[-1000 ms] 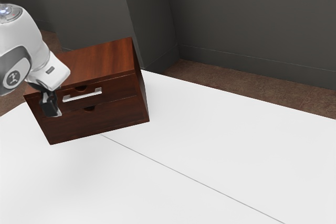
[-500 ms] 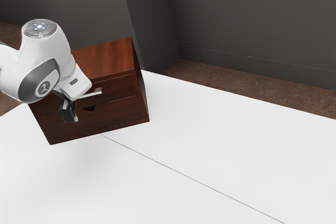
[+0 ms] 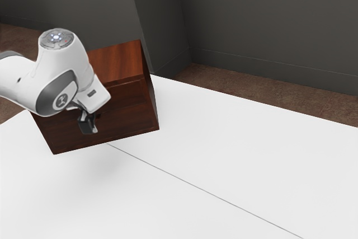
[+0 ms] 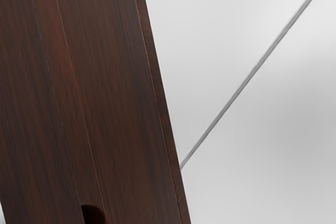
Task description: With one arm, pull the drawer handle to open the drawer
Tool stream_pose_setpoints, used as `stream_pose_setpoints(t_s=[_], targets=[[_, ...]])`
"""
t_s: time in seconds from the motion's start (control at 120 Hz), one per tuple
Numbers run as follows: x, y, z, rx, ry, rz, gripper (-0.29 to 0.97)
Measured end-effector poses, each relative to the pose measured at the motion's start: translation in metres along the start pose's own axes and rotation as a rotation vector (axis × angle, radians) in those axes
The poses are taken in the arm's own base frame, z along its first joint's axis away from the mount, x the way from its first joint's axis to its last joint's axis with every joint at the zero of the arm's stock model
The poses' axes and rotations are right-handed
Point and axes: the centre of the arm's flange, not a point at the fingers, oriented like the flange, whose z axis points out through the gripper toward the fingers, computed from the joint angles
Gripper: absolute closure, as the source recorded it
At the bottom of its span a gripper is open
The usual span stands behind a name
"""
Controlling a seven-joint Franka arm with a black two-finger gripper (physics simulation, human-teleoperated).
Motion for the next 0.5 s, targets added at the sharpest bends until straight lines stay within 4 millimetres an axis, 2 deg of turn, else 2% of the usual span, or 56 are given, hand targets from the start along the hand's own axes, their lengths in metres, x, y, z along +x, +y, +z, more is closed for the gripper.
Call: stream_pose_setpoints(t_s=[0.25,0.5], targets=[[-0.007,0.024,-0.019,-0.001,0.046,0.013,0.02],[-0.011,0.05,-0.024,-0.022,0.075,0.03,-0.01]])
